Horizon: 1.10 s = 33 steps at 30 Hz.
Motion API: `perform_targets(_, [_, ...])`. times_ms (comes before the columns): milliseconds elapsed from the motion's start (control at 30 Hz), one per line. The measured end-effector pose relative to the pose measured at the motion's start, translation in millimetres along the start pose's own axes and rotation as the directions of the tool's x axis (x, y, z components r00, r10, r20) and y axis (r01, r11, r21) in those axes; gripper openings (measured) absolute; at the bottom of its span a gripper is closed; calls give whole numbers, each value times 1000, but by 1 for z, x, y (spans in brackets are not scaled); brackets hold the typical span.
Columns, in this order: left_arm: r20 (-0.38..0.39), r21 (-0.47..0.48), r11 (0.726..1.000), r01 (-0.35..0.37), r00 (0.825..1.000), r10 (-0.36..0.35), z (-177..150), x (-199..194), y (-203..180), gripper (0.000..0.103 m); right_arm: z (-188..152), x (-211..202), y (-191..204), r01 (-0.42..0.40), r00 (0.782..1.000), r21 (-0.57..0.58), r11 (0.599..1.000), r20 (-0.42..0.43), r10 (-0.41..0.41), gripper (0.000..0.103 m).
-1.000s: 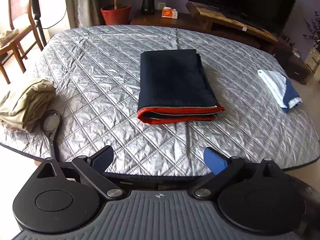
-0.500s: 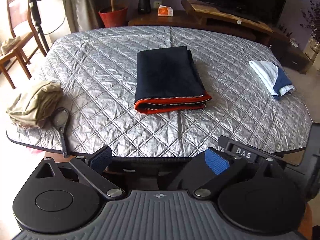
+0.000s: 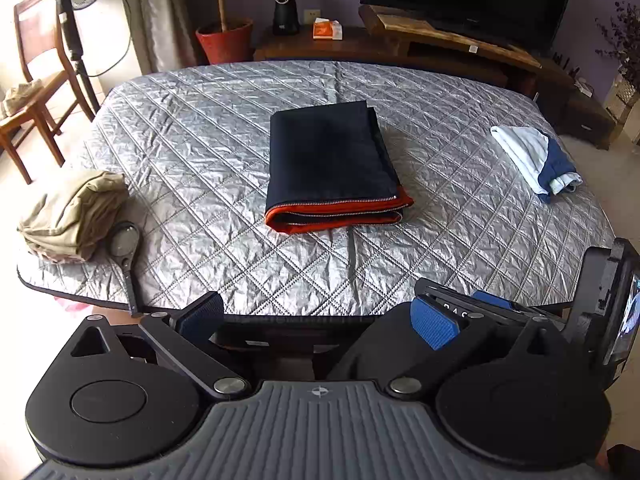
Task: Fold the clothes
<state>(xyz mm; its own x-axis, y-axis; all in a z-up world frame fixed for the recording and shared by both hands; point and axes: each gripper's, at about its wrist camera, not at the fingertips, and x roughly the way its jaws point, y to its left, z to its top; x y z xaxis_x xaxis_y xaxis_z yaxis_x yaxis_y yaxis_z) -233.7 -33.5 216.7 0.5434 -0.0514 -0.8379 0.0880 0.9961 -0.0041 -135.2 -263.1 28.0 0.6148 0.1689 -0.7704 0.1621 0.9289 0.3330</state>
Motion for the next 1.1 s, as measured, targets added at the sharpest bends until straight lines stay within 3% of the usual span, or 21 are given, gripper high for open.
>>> perform_targets(600, [-5,2,1000,12,1000,-12,-4,7,2,101,-2,-3,9,-7,1000,-49,999,-3,7,71])
perform_targets(967, [12,-51,999,-6,1000,7,24,50,32,101,-1,-5,4,-45,999,-21,999,7,45,71])
perform_targets(1100, [15,-66,998,1,1000,0,38,73,38,101,0,0,2,-75,997,-4,997,-30,75,73])
